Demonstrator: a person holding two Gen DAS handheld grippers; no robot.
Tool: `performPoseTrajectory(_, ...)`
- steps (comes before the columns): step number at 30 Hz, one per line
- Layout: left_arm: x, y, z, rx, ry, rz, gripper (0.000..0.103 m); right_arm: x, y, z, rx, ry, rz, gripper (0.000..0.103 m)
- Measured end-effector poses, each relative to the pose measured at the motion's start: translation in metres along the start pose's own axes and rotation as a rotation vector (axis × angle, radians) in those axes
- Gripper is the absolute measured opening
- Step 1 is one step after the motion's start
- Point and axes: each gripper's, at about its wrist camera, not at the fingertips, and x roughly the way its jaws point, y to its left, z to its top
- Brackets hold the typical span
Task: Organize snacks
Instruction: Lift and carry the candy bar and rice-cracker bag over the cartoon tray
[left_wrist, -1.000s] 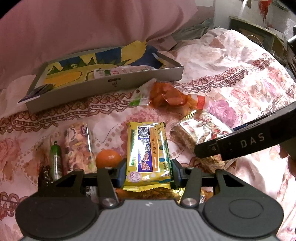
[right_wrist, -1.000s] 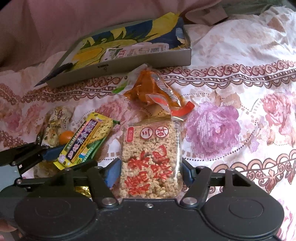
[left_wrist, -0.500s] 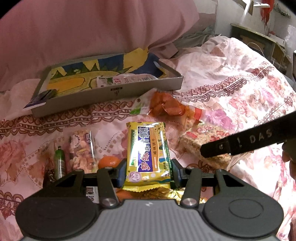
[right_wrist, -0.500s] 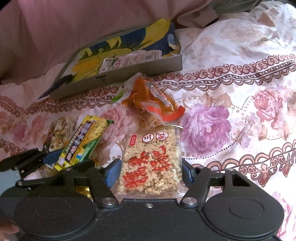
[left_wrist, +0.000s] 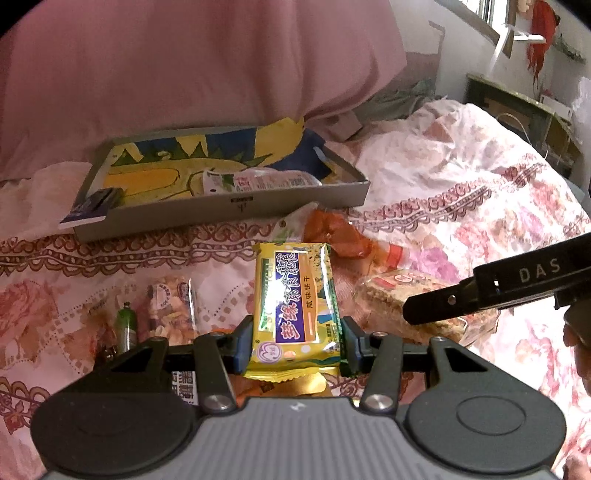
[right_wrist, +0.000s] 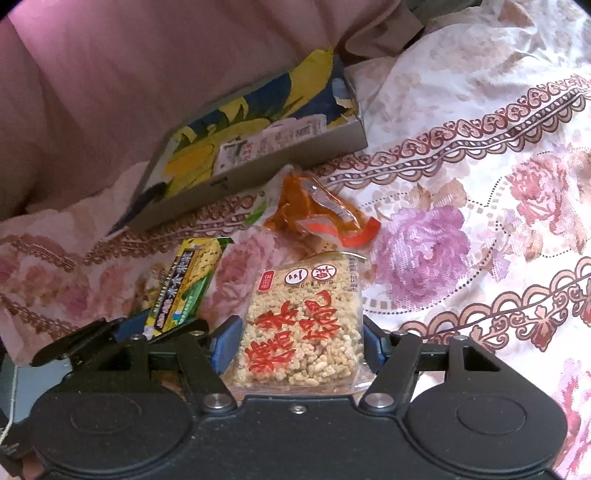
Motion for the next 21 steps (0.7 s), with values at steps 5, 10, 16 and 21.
performPoseTrajectory(5,-0.007,0.005,0.007,-0.02,-0.049,-0.011,0.053,-0.005,0.005,0.001,-0.008,-0.033,0.047,0.068)
performPoseTrajectory(10,-0.012,0.017,0.016,-0.059,-0.104,-0.023,0.053,-0.007,0.006,0.003,0.01,-0.062,0.101,0.068)
performPoseTrajectory(16,-0.017,0.034,0.036,-0.088,-0.162,0.001,0.053,-0.007,0.014,0.011,-0.009,-0.137,0.155,0.068)
performPoseTrajectory(21,-0.015,0.053,0.064,-0.099,-0.211,0.022,0.053,-0.005,0.024,0.021,-0.037,-0.193,0.19,0.068)
